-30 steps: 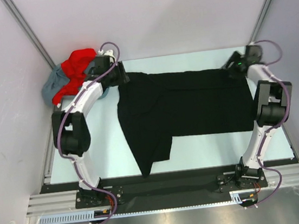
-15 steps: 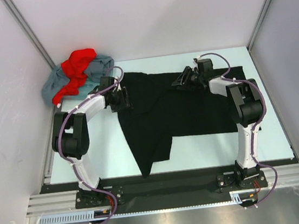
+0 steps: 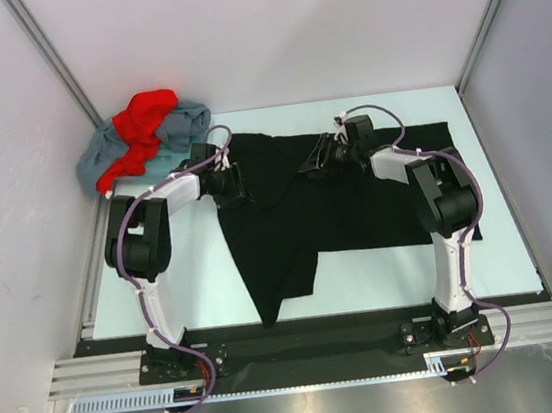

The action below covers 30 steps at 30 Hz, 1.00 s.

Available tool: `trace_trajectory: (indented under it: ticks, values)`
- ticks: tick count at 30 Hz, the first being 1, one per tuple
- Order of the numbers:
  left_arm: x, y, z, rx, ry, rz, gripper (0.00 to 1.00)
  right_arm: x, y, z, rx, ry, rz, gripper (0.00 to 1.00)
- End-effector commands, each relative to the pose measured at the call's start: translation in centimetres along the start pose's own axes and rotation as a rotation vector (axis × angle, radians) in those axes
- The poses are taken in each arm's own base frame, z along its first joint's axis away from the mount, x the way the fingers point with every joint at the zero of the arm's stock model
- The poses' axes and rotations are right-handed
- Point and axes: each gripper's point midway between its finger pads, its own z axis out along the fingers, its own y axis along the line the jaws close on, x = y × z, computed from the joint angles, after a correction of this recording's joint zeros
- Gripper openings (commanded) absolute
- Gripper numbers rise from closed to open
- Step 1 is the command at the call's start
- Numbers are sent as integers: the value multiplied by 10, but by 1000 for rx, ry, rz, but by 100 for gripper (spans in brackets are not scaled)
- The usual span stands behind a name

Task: Fold and stack the t-shirts
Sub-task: Fold the tshirt

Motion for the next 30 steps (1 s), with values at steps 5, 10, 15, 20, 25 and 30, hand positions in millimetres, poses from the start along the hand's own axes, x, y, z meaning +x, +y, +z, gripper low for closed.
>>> trace_trajectory:
  ticks: [5,10,15,20,25,30]
  values:
    - [-20,-2,-17,-34,-71,16,59,13,1,6,-13,39,-2,48]
    - [-10,-15,-7,57,-26,-45,32,16,-1,12,-11,53,13,47]
    - [-49,-33,-33,60,-155,-31,1,22,-1,20,-20,71,30,34]
    - [-116,-51,-61,42,-328,10,0,29,5,34,-39,72,71,15]
    - [-146,-59,-55,52,-372,15,0,28,7,47,-54,42,126,12]
    - [-168,-65,-45,77,-418,33,0,20,7,55,-71,-1,200,16]
